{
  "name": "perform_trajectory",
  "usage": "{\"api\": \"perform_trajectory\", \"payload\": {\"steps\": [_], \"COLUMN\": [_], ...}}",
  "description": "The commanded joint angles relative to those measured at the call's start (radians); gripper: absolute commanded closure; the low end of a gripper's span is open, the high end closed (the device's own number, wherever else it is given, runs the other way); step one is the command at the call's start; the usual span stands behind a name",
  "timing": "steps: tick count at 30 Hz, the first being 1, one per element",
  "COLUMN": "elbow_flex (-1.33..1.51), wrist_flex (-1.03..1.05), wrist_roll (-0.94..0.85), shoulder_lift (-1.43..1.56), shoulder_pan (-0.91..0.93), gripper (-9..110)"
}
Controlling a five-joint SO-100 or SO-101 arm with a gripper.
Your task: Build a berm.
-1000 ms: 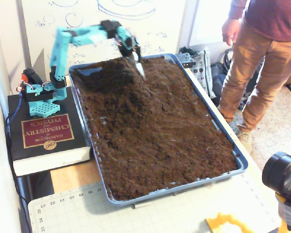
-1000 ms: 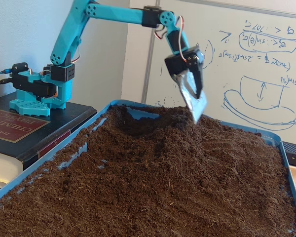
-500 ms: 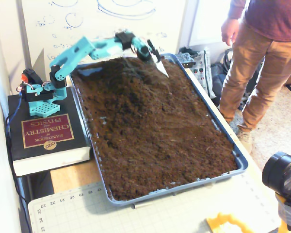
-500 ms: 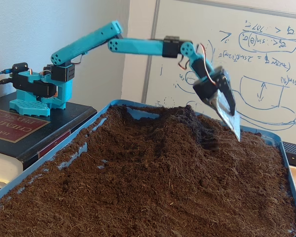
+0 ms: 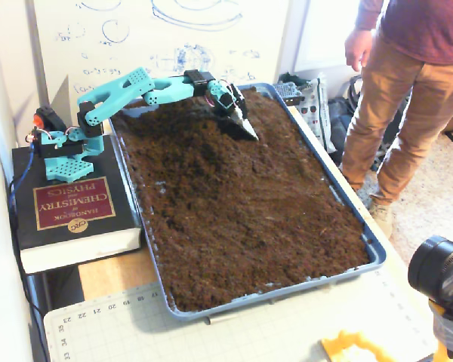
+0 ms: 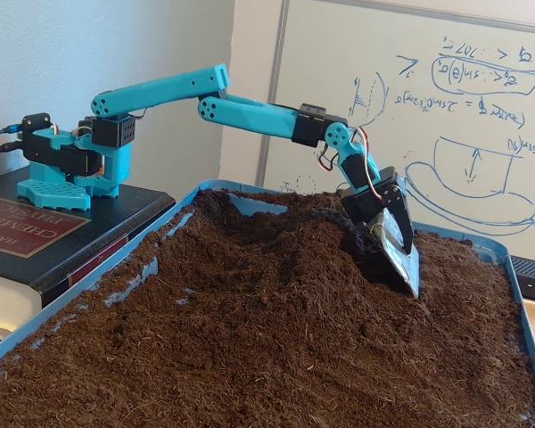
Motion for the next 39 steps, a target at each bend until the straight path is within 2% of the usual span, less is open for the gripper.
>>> {"api": "perform_trajectory", "payload": {"steps": [1,28,34,39], "elbow_flex": [-0.041,0.801,0.887,0.821], "wrist_flex": [-0.02,-0.02,-0.021,-0.021], "wrist_roll": [-0.005,-0.008,-0.006,-0.005], "shoulder_lift": [0.017,0.463,0.577,0.672], "shoulder_pan": [-0.012,-0.005,-0.003,-0.003], "gripper": [101,101,101,101]}}
